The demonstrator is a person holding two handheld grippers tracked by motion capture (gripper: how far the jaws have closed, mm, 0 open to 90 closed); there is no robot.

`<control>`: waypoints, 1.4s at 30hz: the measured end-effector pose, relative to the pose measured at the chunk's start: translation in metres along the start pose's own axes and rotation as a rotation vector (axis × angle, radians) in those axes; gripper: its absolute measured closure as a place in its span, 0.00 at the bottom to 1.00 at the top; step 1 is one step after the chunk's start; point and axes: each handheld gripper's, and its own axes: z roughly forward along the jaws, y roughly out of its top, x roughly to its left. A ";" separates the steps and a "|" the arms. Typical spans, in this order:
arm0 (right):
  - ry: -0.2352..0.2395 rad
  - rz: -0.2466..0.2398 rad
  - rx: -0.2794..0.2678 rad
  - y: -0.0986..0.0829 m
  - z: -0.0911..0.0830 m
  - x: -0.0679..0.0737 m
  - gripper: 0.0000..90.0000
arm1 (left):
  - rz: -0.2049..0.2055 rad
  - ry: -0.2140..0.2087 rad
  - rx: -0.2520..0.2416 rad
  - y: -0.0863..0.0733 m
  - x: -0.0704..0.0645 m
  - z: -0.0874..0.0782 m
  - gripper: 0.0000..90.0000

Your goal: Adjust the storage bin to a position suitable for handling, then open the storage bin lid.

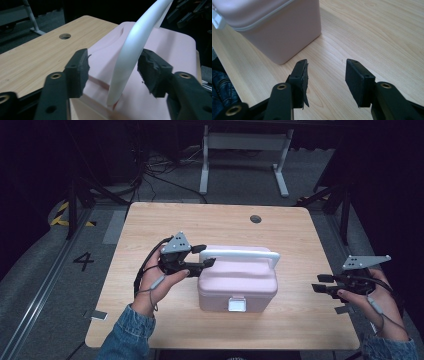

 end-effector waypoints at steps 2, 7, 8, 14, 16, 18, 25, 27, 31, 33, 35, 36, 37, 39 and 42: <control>0.010 0.004 -0.005 -0.001 0.000 0.001 0.60 | 0.005 0.004 0.000 0.000 -0.001 0.003 0.57; 0.009 0.000 -0.013 -0.002 -0.001 0.000 0.60 | 0.026 0.021 0.010 0.001 -0.003 0.007 0.74; 0.011 -0.001 -0.015 -0.002 -0.001 0.001 0.60 | 0.022 0.021 0.006 0.001 -0.004 0.008 0.74; 0.022 -0.003 -0.020 -0.001 0.001 0.002 0.60 | 0.042 0.034 -0.012 0.004 -0.008 0.007 0.85; 0.021 -0.007 -0.022 -0.001 0.001 0.002 0.60 | 0.035 0.027 -0.013 0.004 -0.009 0.006 0.85; 0.023 -0.009 -0.022 -0.001 0.001 0.002 0.60 | 0.025 0.014 -0.015 0.005 -0.008 0.006 0.85; 0.027 -0.022 -0.021 -0.002 0.000 0.005 0.60 | -0.012 0.000 -0.051 0.011 -0.004 0.006 0.85; 0.042 -0.040 -0.010 0.000 0.003 0.008 0.60 | -0.027 -0.006 -0.062 0.013 -0.001 0.006 0.85; 0.056 -0.056 -0.018 0.003 0.005 0.011 0.60 | -0.033 -0.008 -0.069 0.018 0.004 0.006 0.85; 0.058 -0.056 -0.026 0.004 0.004 0.012 0.60 | -0.040 -0.005 -0.071 0.021 0.006 0.006 0.85; 0.057 -0.057 -0.036 0.006 0.003 0.012 0.61 | -0.043 -0.001 -0.077 0.023 0.008 0.007 0.85; 0.055 -0.059 -0.048 0.008 0.003 0.013 0.62 | -0.038 0.004 -0.082 0.024 0.010 0.007 0.85; 0.057 -0.067 -0.055 0.009 0.003 0.014 0.63 | -0.037 0.007 -0.087 0.025 0.011 0.008 0.85; 0.054 -0.074 -0.071 0.011 0.003 0.016 0.65 | -0.040 0.008 -0.102 0.026 0.014 0.009 0.85; 0.056 -0.082 -0.120 0.014 0.005 0.020 0.71 | -0.045 0.014 -0.118 0.027 0.019 0.010 0.85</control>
